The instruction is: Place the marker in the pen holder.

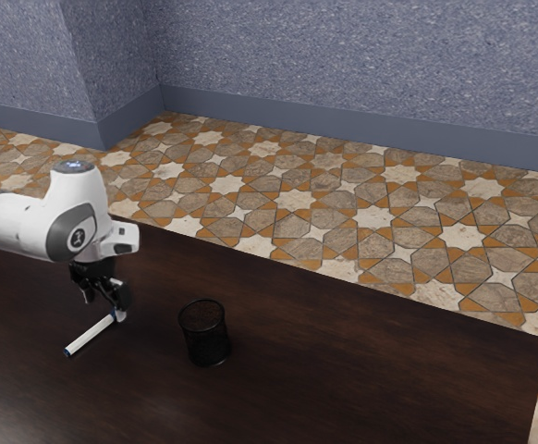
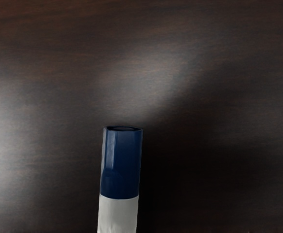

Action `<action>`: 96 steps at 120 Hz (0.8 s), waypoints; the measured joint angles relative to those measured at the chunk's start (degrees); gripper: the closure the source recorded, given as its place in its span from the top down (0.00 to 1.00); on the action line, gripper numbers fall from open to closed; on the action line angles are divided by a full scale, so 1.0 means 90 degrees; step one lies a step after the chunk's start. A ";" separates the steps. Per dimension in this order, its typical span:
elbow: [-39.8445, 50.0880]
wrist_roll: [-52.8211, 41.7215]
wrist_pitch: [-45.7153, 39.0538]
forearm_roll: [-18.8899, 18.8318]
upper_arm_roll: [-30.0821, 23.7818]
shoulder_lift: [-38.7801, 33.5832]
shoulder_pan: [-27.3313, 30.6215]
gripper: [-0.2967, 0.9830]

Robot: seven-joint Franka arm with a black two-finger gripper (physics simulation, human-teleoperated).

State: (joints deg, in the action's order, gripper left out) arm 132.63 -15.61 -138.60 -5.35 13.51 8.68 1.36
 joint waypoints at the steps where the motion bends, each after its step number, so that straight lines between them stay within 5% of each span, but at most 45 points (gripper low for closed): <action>1: 0.0004 -0.0029 -0.0011 0.0015 0.0007 -0.0001 0.0001 0.77; 43: 0.0039 -0.1304 0.0163 0.0650 0.0174 0.0174 0.0045 0.77; 96: 0.0073 -0.2187 0.0207 0.0769 0.0178 0.0354 0.0070 0.75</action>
State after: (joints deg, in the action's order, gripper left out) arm 133.29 -35.29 -136.73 1.57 15.12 11.87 2.00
